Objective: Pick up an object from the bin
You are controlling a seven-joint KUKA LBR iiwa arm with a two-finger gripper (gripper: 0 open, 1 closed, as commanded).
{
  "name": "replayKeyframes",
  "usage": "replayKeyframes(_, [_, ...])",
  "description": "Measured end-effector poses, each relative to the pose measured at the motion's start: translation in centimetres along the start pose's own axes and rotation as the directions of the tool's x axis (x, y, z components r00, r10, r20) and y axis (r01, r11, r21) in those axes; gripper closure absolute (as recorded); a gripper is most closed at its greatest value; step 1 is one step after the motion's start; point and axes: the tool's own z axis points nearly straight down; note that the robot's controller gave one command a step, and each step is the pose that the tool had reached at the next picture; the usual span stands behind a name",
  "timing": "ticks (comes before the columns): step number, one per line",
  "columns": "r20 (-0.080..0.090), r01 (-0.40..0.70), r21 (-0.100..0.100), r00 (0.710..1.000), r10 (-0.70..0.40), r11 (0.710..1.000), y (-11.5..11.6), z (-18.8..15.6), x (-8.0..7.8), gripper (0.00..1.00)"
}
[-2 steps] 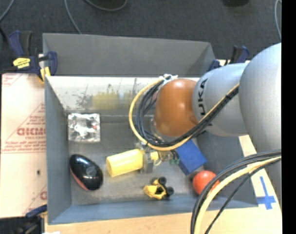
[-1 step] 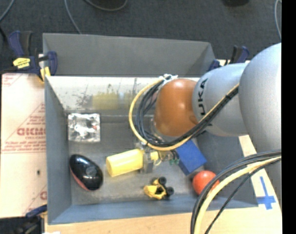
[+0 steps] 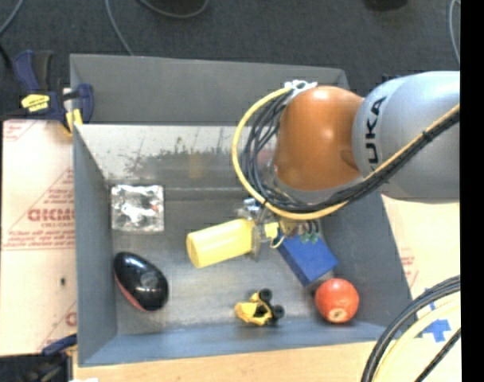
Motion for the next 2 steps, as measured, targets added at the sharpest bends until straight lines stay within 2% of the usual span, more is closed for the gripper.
replayKeyframes(1, [0.000,-0.001,0.000,1.000,0.001,1.000,0.0,0.0,0.0,1.00])
replayKeyframes(2, [0.005,0.012,0.001,1.000,-0.012,1.000,1.2,-14.0,0.0,1.00])
